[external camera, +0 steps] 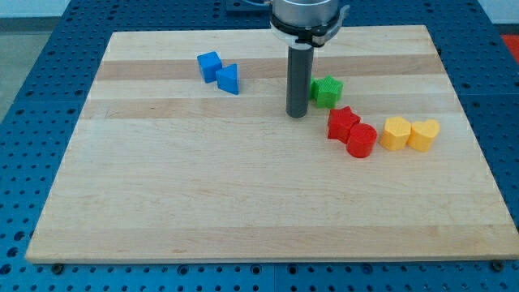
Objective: Move the green star to the right of the blue cube
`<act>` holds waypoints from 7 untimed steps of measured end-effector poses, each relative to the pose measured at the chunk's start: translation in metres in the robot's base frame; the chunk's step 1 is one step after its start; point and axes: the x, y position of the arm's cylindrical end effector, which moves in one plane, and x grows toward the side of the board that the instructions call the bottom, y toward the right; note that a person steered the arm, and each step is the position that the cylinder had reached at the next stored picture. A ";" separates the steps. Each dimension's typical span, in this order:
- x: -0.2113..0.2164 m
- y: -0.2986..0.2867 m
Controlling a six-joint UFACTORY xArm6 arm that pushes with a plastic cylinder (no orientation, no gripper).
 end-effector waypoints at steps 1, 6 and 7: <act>0.000 0.046; -0.041 0.033; -0.054 0.050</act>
